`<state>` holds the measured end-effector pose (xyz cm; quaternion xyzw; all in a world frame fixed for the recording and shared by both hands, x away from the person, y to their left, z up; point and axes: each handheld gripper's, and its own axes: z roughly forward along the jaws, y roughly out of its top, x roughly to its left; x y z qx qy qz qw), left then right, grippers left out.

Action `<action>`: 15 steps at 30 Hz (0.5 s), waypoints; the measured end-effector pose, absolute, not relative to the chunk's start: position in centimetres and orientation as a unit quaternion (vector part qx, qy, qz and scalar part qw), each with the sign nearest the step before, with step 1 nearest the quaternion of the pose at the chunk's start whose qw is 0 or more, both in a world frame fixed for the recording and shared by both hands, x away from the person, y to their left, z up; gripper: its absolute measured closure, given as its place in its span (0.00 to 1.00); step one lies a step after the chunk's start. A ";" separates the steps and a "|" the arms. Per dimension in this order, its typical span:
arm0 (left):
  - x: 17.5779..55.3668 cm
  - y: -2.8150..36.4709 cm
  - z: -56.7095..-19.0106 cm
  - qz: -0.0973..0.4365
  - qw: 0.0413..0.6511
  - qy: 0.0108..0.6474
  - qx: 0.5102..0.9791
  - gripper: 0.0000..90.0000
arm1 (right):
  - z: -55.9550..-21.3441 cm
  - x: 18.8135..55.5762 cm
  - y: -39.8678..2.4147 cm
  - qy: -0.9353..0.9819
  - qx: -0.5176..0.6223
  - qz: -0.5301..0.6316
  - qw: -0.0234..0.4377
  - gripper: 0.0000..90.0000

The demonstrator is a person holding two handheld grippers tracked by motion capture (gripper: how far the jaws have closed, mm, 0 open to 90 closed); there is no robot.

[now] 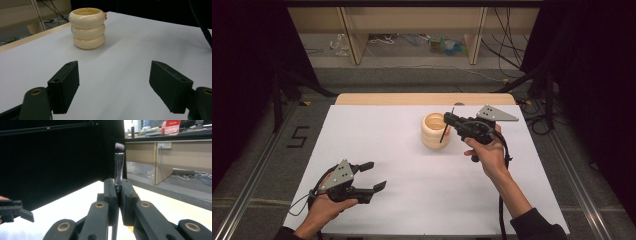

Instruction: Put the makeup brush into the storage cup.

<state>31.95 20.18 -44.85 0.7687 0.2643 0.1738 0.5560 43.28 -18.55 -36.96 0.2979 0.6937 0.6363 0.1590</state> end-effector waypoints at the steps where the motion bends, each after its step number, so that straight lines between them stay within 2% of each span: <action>1: 31.9 20.2 -44.8 0.174 0.557 0.270 0.766 0.26 | -36.9 43.4 -18.6 0.696 0.298 0.633 0.163 0.95; 15: 31.8 20.0 -44.7 0.175 0.558 0.259 0.768 0.23 | -36.1 44.6 -18.4 0.690 0.306 0.632 0.176 0.95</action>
